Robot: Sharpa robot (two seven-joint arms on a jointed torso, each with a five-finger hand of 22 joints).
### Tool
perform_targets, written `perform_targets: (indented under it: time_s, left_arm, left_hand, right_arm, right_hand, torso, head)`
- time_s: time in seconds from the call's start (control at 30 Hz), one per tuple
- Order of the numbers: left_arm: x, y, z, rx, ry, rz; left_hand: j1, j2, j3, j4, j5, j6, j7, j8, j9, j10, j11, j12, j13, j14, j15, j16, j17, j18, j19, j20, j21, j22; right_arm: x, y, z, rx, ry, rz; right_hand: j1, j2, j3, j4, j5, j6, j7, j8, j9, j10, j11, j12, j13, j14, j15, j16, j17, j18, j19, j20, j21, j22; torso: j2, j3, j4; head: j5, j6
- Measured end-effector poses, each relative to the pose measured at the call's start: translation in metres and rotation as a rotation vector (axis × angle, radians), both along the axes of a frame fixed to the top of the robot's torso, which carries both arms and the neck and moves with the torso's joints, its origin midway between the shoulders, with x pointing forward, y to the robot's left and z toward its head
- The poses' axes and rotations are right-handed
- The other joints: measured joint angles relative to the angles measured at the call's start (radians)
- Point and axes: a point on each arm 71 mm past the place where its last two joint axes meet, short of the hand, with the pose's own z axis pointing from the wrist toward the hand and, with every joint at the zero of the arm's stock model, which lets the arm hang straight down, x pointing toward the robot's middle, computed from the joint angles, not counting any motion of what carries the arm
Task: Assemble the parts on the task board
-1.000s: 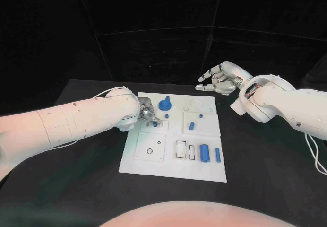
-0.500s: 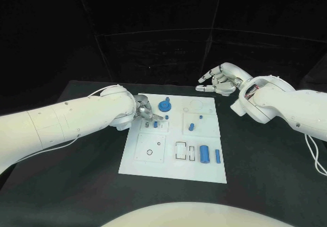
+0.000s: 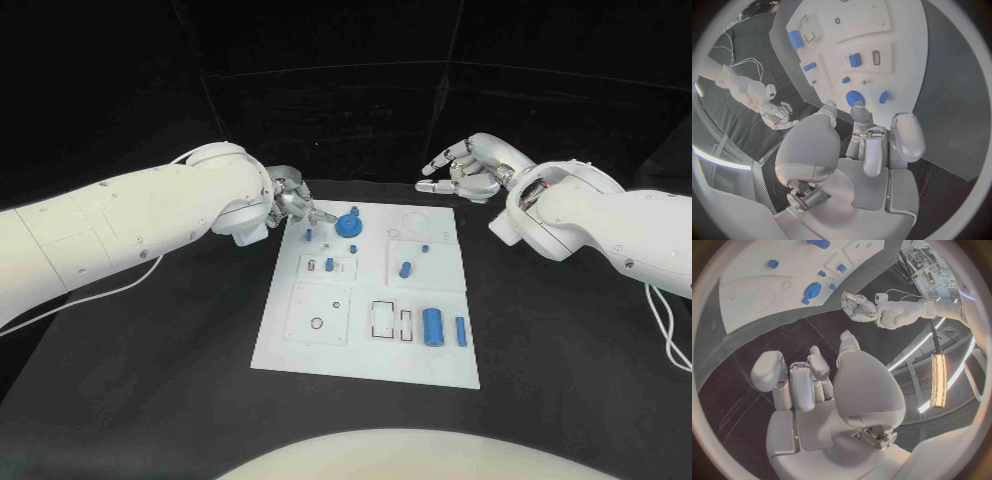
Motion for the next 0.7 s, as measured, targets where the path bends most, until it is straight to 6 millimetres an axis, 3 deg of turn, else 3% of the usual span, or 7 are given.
perform_targets:
  time_s: [0.33, 0.7]
  left_arm:
    - [0.029, 0.011, 0.0, 0.06, 0.053, 0.036]
    - [0.045, 0.015, -0.007, 0.117, 0.094, 0.049]
  left_hand:
    - [0.008, 0.008, -0.007, 0.001, 0.0, 0.0, 0.0, -0.005, -0.007, 0.0, 0.0, 0.0, -0.003, 0.0, 0.0, 0.0, 0.0, 0.0, -0.003, 0.003, -0.005, -0.003]
    - [0.017, 0.017, -0.018, 0.004, 0.0, 0.013, 0.002, -0.005, -0.016, 0.0, 0.0, 0.004, 0.008, 0.0, 0.0, 0.0, 0.0, 0.0, 0.001, 0.007, -0.005, 0.008]
  right_arm:
    - [0.0, 0.002, 0.0, 0.002, 0.0, 0.003]
    - [0.001, 0.006, 0.0, 0.005, 0.0, 0.009]
  right_hand:
    - [0.0, 0.0, 0.0, 0.0, 0.0, -0.001, 0.001, 0.0, 0.0, 0.0, 0.0, 0.0, 0.0, 0.0, 0.0, 0.0, 0.0, 0.0, 0.0, 0.0, 0.0, 0.0]
    - [0.0, 0.0, 0.0, 0.0, 0.01, -0.005, -0.002, 0.0, 0.0, 0.0, 0.0, 0.0, -0.001, 0.0, 0.0, 0.0, 0.001, 0.0, 0.0, 0.0, 0.0, 0.0]
  torso:
    - [0.002, -0.0002, -0.0003]
    - [0.002, -0.0012, -0.0014]
  head:
    - [0.002, 0.001]
    - [0.002, -0.005]
